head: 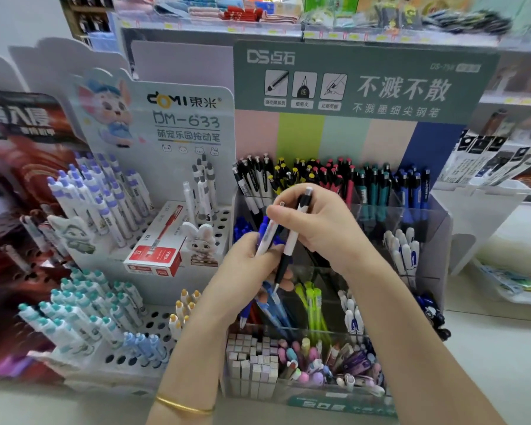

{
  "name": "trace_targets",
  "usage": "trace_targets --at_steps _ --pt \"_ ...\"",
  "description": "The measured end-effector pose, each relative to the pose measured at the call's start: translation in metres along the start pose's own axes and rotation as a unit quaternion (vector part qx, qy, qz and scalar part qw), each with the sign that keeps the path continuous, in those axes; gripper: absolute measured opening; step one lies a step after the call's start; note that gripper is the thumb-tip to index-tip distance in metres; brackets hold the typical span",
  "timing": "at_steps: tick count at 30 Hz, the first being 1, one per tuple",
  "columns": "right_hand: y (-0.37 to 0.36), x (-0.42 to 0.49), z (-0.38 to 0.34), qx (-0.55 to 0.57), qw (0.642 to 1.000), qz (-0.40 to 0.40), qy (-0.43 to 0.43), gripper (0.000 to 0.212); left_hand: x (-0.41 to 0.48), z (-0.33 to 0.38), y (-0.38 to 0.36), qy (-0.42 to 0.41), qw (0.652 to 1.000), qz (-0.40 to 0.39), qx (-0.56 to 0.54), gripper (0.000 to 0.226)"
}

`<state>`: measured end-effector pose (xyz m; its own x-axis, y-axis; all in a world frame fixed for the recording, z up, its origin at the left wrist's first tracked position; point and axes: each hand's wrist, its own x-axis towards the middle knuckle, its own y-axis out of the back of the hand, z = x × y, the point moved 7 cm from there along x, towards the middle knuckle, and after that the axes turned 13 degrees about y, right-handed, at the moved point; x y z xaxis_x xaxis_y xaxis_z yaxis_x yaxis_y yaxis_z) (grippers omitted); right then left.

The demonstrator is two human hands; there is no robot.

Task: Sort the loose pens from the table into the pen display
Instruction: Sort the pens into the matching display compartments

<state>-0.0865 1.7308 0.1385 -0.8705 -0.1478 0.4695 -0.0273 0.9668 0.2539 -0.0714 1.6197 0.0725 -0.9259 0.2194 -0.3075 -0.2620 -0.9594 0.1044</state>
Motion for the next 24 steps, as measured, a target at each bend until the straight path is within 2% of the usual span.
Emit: trace_targets --at_steps 4,6,10,14,16,19,21,24 --pt "-0.003 0.01 -0.005 0.01 0.998 0.055 0.031 0.013 0.008 0.013 0.026 -0.007 0.996 0.087 0.025 0.022" --pt "-0.004 0.014 -0.007 0.033 0.996 0.082 0.031 0.015 0.007 0.016 0.037 -0.01 0.995 0.085 0.045 0.021" --pt "0.033 0.024 -0.015 0.083 0.971 0.221 0.041 0.017 0.001 0.006 0.059 -0.02 0.997 0.064 0.036 0.021" --pt "0.037 0.034 -0.046 -0.112 0.935 0.286 0.181 0.019 0.005 0.002 0.058 -0.011 0.999 0.029 -0.042 0.023" --pt "0.021 0.04 -0.056 -0.199 0.909 0.283 0.231 0.017 0.007 0.005 0.054 -0.005 0.997 0.009 -0.08 0.027" --pt "0.0 0.054 -0.056 -0.283 0.891 0.255 0.245 0.017 0.007 0.007 0.054 -0.006 0.993 -0.004 -0.116 0.027" --pt "-0.016 0.065 -0.048 -0.338 0.895 0.198 0.216 0.017 0.005 0.009 0.055 -0.009 0.992 -0.01 -0.128 0.023" --pt "-0.032 0.077 -0.038 -0.429 0.889 0.098 0.125 0.026 0.003 0.013 0.056 -0.015 0.992 -0.02 -0.126 0.019"
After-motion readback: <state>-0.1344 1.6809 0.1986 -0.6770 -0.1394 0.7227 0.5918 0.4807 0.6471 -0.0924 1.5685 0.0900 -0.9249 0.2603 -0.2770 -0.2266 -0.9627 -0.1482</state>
